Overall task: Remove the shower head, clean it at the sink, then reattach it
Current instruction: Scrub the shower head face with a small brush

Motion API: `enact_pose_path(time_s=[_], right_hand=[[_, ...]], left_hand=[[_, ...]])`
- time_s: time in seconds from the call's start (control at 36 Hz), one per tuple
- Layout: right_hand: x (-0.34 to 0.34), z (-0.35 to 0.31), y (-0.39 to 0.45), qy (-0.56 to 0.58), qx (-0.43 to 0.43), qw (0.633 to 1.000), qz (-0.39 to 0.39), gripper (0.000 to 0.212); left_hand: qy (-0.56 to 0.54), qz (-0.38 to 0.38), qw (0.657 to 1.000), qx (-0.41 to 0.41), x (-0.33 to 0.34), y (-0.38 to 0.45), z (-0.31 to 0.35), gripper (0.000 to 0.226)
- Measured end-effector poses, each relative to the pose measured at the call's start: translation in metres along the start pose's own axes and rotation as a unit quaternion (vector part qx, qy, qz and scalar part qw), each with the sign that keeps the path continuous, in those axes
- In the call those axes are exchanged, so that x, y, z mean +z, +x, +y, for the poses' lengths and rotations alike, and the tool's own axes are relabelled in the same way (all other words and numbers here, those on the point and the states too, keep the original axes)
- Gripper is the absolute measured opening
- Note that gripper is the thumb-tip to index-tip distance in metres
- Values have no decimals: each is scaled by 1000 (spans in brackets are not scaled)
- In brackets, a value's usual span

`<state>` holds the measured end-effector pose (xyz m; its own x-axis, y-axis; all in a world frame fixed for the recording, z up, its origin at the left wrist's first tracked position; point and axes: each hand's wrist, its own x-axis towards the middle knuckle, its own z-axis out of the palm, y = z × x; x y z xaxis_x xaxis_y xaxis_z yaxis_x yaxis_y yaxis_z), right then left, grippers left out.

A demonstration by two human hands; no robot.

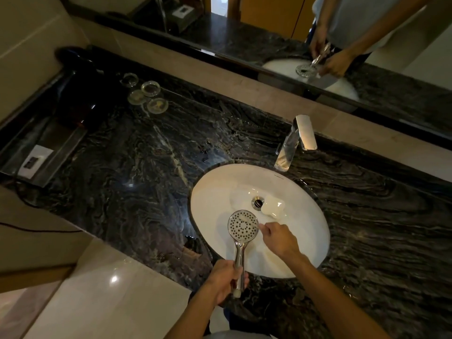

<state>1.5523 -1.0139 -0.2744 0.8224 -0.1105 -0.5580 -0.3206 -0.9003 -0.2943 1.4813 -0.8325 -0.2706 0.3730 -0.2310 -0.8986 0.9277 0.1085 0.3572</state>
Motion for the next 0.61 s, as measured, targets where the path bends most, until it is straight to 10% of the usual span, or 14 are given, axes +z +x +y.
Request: enact_pose_path(time_s=[0.61], right_hand=[[22,7,-28,38,33,999,12,50]], left_hand=[[-32,4,999,-2,-1,4,-3,18]])
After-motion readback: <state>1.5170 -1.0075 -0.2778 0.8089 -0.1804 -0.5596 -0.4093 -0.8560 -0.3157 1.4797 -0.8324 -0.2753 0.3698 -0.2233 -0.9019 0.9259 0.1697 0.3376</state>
